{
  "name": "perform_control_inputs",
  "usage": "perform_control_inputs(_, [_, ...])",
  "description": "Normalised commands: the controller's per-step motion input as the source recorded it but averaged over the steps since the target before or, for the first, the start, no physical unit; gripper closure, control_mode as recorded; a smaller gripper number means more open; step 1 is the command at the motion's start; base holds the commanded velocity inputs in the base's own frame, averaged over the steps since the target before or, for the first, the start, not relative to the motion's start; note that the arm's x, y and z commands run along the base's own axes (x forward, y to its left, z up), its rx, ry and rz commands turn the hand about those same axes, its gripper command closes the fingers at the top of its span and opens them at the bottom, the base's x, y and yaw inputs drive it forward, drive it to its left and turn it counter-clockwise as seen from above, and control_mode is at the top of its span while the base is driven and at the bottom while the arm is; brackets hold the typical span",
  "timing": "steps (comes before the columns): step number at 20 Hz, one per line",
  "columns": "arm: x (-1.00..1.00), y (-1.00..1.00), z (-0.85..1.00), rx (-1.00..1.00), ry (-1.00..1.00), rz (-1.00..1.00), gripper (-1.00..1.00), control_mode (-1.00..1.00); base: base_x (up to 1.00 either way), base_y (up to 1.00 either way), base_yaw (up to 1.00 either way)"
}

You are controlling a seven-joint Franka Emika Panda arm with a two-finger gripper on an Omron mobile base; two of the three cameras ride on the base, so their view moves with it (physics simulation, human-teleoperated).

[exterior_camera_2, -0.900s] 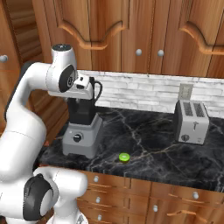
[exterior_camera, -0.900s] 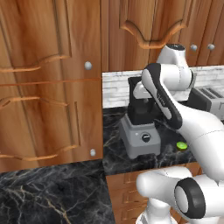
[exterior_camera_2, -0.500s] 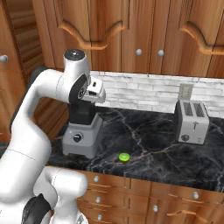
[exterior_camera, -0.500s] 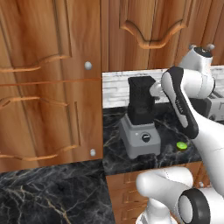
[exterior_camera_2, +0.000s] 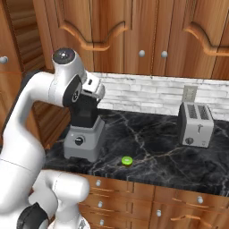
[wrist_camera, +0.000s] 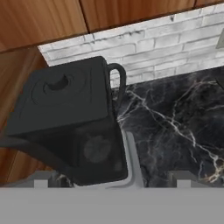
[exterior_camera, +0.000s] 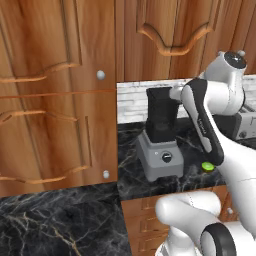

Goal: Open the blender lid, put the kiwi in the blender, close the lid, and start the blender.

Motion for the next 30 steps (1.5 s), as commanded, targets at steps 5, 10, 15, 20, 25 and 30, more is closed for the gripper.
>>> perform_control_inputs(5, [0.2, 0.24, 0.23, -0.03, 0.0, 0.0, -1.0, -1.0, 0.0, 0.0, 0.0])
perform_control_inputs(10, [0.51, 0.1, 0.0, 0.0, 0.0, 0.01, -1.0, -1.0, 0.0, 0.0, 0.0])
perform_control_inputs(15, [0.36, 0.18, -0.03, 0.0, -0.01, 0.07, -1.0, -1.0, 0.0, 0.0, 0.0])
perform_control_inputs(20, [0.32, 0.11, -0.1, -0.05, -0.01, 0.08, -1.0, -1.0, 0.0, 0.0, 0.0])
perform_control_inputs(25, [0.26, 0.08, -0.02, -0.11, 0.0, 0.07, -1.0, -1.0, 0.0, 0.0, 0.0])
perform_control_inputs(30, [0.17, 0.0, -0.11, -0.07, 0.0, 0.05, -1.0, -1.0, 0.0, 0.0, 0.0])
